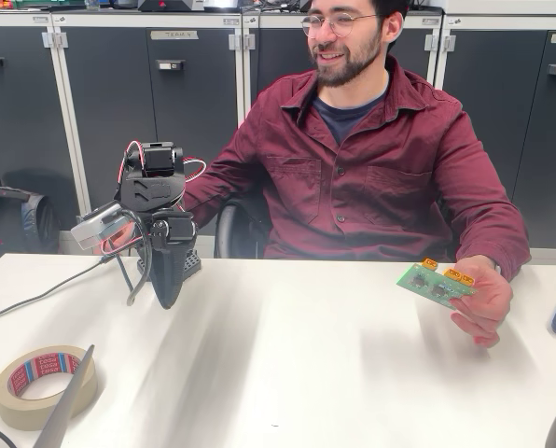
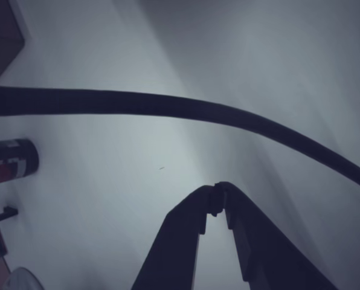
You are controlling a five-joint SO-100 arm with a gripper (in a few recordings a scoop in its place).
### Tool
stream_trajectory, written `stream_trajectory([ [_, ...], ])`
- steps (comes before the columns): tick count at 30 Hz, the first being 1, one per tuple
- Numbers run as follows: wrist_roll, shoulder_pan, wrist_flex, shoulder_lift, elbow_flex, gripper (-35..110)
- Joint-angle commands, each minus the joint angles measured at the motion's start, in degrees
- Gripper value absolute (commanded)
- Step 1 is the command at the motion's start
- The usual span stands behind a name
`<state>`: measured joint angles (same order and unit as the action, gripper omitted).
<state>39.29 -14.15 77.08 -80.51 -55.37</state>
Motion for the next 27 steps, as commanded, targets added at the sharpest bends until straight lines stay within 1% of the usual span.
stream_trajectory([
  [1,-24.87,-16.44,18.11,57.92,66.45,-5],
  [2,-24.52,-17.67,21.62,55.20,66.45,-5],
  [3,-25.40,-18.46,22.76,51.33,63.02,-5],
  [4,-25.40,-18.98,21.62,43.42,52.38,-5],
  [6,-25.40,-19.34,22.32,34.72,42.36,-5],
  [8,-24.70,-18.90,22.32,27.51,33.22,-5],
  [10,-24.08,-17.67,22.24,24.26,29.18,-5],
  [14,-23.29,-15.73,22.41,29.53,38.58,-5],
  [18,-23.12,-15.47,22.41,31.55,39.38,-5],
  [23,-21.88,-16.52,22.50,38.32,51.50,-5],
  [27,-23.29,-17.14,22.50,41.48,53.17,-5],
])
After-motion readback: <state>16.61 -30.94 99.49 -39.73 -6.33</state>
